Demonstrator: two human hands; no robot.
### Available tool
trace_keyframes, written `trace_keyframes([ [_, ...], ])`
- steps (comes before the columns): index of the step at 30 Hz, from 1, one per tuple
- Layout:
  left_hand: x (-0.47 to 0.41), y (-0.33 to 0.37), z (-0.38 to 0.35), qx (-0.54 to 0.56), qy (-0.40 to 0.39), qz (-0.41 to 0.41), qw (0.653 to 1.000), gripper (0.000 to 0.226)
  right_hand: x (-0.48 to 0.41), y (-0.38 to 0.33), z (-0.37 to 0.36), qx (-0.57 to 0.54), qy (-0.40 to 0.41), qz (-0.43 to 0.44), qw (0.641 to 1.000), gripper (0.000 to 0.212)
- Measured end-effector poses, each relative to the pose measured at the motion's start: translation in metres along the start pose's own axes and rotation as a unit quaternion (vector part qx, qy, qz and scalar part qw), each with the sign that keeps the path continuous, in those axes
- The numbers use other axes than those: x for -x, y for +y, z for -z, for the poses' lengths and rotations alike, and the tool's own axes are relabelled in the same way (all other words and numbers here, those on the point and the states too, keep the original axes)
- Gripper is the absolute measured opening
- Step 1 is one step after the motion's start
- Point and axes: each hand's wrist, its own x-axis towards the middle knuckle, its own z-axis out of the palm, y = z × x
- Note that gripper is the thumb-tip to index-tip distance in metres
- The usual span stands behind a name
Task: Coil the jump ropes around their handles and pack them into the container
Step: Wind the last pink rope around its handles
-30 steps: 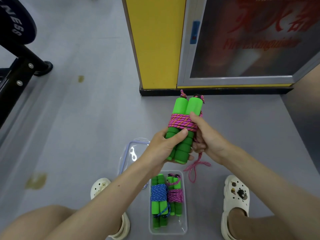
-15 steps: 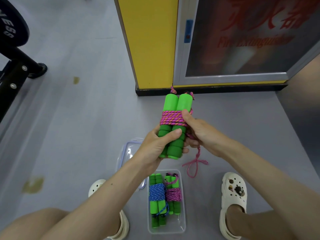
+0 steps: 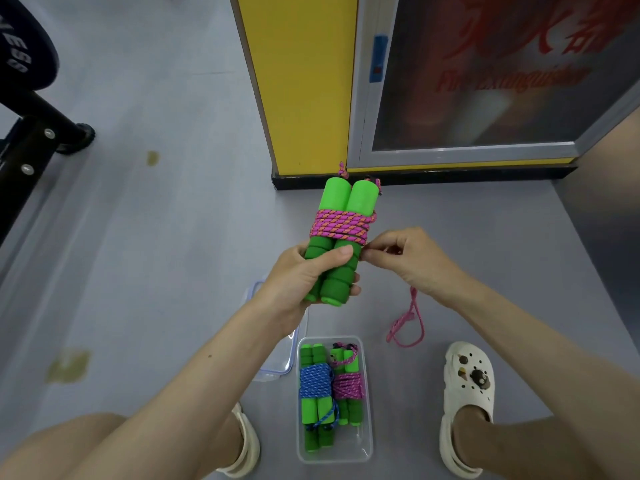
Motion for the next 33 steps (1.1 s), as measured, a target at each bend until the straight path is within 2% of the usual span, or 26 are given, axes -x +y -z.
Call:
trace_keyframes([
  [3, 0.0, 0.002, 0.0, -0.013, -0.007, -0.002, 1.0, 0.017, -0.004, -0.001, 0.0, 0.109, 0.015, 0.02, 0.994, 0.022],
  [6, 0.001, 0.002, -0.001, -0.016, -0.005, -0.001, 1.0, 0.015, -0.002, -0.002, -0.003, 0.087, -0.02, -0.006, 0.996, 0.026],
  [8, -0.001, 0.001, 0.0, -0.016, 0.01, 0.002, 1.0, 0.016, 0.0, 0.001, -0.007, 0.138, -0.014, -0.007, 0.99, 0.02],
  [11, -0.006, 0.002, 0.009, -0.007, 0.066, 0.002, 0.998, 0.021, 0.002, 0.005, -0.005, 0.238, 0.023, -0.005, 0.971, 0.015],
  [15, -0.015, 0.004, 0.031, -0.007, 0.166, -0.007, 0.986, 0.023, 0.0, 0.014, 0.007, 0.236, 0.003, -0.07, 0.969, 0.024],
  [17, -0.018, 0.006, 0.041, -0.016, 0.206, -0.019, 0.978, 0.019, 0.0, 0.02, 0.015, 0.266, 0.019, -0.085, 0.96, 0.024],
  [22, -0.018, 0.017, 0.063, 0.006, 0.253, -0.028, 0.967, 0.017, 0.001, 0.043, 0.037, 0.27, 0.029, -0.144, 0.952, 0.022],
  [24, -0.017, 0.017, 0.065, 0.003, 0.25, -0.027, 0.968, 0.018, 0.004, 0.051, 0.041, 0.312, 0.048, -0.156, 0.936, 0.026],
  [27, -0.018, 0.011, 0.056, -0.013, 0.244, -0.034, 0.969, 0.017, 0.009, 0.053, 0.045, 0.45, 0.097, -0.135, 0.878, 0.032],
  [29, -0.019, 0.006, 0.046, -0.018, 0.225, -0.035, 0.974, 0.019, 0.008, 0.048, 0.044, 0.498, 0.087, -0.121, 0.854, 0.032],
  [31, -0.019, 0.002, 0.035, -0.017, 0.18, -0.022, 0.983, 0.021, 0.006, 0.041, 0.039, 0.444, 0.04, -0.135, 0.885, 0.05],
  [33, -0.016, -0.001, 0.022, -0.015, 0.121, 0.002, 0.992, 0.022, 0.005, 0.033, 0.03, 0.291, -0.02, -0.153, 0.944, 0.068],
])
